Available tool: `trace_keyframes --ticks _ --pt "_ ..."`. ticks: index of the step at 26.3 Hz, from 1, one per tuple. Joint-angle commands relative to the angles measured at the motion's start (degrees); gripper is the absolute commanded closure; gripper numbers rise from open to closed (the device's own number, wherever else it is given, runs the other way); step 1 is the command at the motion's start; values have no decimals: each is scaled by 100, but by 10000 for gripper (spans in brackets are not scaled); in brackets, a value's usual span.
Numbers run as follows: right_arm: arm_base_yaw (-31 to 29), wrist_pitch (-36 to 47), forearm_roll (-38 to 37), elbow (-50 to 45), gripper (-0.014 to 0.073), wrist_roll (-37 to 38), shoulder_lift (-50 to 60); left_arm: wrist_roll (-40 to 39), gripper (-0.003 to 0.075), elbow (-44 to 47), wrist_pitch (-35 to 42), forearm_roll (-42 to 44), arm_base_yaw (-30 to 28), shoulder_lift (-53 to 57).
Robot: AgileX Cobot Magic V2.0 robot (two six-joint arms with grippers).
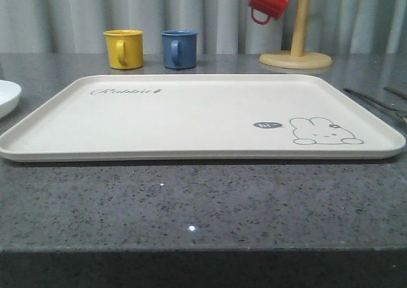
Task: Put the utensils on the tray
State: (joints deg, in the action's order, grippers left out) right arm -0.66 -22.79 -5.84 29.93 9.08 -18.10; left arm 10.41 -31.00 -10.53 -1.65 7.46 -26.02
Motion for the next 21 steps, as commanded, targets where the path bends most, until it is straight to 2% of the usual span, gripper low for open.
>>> trace_keyframes --ticks 1,5,9,15,21 --pt "8 508 -44 202 -46 -29 -102 -46 108 -195 426 -48 -6 -59" --pt "8 508 -44 202 -46 -29 -102 -46 153 -232 323 -48 -6 -177" --pt "8 508 -44 202 -46 -29 -102 -40 156 -689 -470 -48 30 -867" --pt "8 508 -44 202 -46 -29 -102 453 156 -1837 -2318 -48 365 -2399" --pt "8 508 -44 202 -46 -29 -102 574 156 -3134 -4438 99 538 -4068"
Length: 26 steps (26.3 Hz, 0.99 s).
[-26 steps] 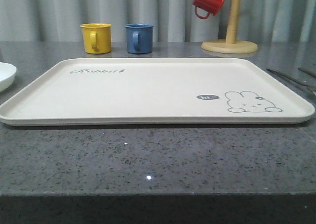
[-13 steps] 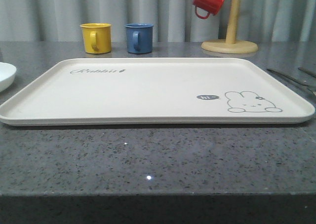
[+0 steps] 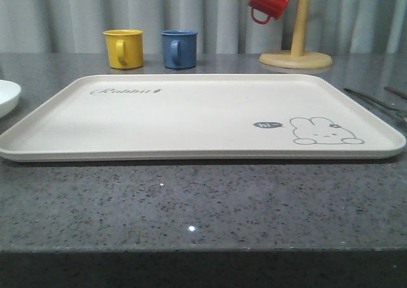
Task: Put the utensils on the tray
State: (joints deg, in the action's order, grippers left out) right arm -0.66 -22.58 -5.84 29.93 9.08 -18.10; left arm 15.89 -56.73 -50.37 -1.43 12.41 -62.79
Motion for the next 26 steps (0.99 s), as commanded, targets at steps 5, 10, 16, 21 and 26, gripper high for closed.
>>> trace_keyframes --ticks 5,10,16,21,26 --pt "8 487 -44 202 -46 -29 -102 27 171 -1133 -1142 275 43 -1427" --pt "8 487 -44 202 -46 -29 -102 27 272 -1196 -1139 275 43 -2063" --pt "8 487 -44 202 -46 -29 -102 27 385 -1196 -1164 275 43 -2478" --pt "8 487 -44 202 -46 -29 -102 27 586 -1196 -1164 275 43 -2490" --pt "8 487 -44 202 -46 -29 -102 27 738 -1196 -1127 317 43 -2490"
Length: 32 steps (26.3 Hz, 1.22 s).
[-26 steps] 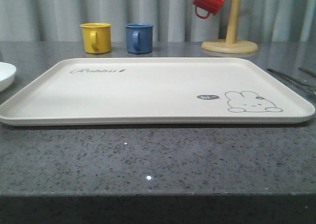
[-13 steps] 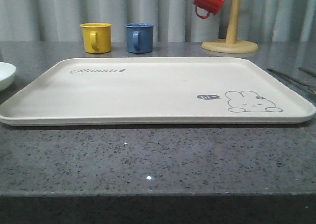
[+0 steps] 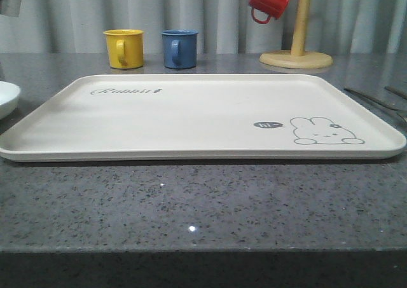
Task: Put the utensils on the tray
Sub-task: 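Grasp the white plate rim with the left gripper and lift it, then lower the white plate onto the tray and open the left gripper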
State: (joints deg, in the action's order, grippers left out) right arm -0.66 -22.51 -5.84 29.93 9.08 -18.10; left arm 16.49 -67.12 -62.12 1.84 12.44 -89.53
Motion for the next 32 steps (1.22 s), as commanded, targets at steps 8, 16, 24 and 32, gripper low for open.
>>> trace_keyframes --ticks 8,16,24,32 --pt "8 479 -44 202 -46 -29 -102 -275 738 -901 1 378 165 478" --pt "8 479 -44 202 -46 -29 -102 -719 738 -2080 -76 1264 1878 651" --pt "8 479 -44 202 -46 -29 -102 -740 738 -2583 -101 1252 3326 -84" --pt "8 479 -44 202 -46 -29 -102 -740 738 -2666 -614 911 3408 -867"
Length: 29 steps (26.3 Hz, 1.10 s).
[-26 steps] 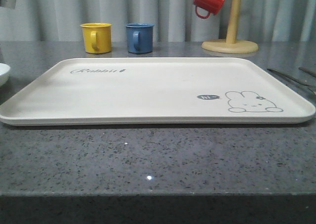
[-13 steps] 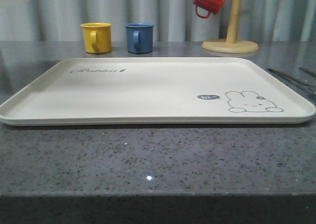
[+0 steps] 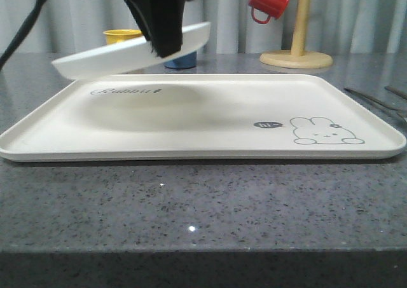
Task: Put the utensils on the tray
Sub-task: 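Lower the white plate onto the tray and open the left gripper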
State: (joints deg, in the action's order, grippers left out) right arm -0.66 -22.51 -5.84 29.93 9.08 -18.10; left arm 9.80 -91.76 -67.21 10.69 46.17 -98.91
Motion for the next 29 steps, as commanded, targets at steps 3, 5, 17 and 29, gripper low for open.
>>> trace_keyframes --ticks 3,5,17,29 --pt "8 479 -44 202 -46 -29 -102 -70 738 -203 22 25 35 -191" --pt "8 479 -44 202 -46 -29 -102 -70 738 -203 -19 13 35 -334" --pt "8 479 -44 202 -46 -29 -102 -70 414 -257 -486 -300 12 -680" --pt "8 479 -44 202 -46 -29 -102 -107 659 -797 -527 -396 -392 284"
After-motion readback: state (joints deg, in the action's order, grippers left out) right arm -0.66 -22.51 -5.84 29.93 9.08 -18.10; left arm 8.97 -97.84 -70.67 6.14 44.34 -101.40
